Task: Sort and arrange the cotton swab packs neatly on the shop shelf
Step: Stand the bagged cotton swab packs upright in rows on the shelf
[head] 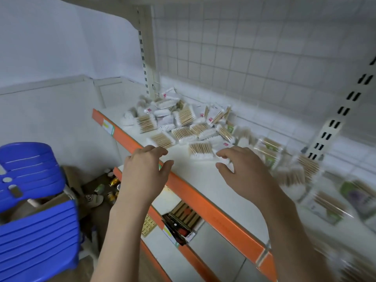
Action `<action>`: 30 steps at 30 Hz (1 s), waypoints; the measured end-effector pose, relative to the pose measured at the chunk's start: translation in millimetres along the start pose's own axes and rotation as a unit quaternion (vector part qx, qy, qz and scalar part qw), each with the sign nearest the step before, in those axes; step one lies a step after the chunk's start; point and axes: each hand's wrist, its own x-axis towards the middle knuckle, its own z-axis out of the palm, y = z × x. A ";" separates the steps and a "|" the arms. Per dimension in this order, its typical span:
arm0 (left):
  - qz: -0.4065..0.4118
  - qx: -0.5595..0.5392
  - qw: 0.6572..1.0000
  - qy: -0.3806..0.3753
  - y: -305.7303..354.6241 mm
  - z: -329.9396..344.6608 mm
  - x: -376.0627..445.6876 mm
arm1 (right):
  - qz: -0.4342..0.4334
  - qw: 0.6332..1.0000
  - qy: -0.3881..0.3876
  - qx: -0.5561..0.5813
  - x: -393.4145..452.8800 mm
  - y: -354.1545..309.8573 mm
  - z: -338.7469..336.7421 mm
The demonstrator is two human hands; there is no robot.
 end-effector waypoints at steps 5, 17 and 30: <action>-0.006 -0.005 0.999 -0.035 -37.8 10.3 26.7 | 0.049 0.999 -0.019 -0.005 27.4 -9.6 30.4; 0.065 -0.037 0.987 -0.143 -120.0 38.5 133.3 | 0.320 0.947 0.002 -0.032 93.4 -35.5 89.8; 0.095 -0.074 0.963 -0.242 -110.8 85.5 183.6 | 0.461 0.887 0.025 -0.017 98.3 -36.7 108.0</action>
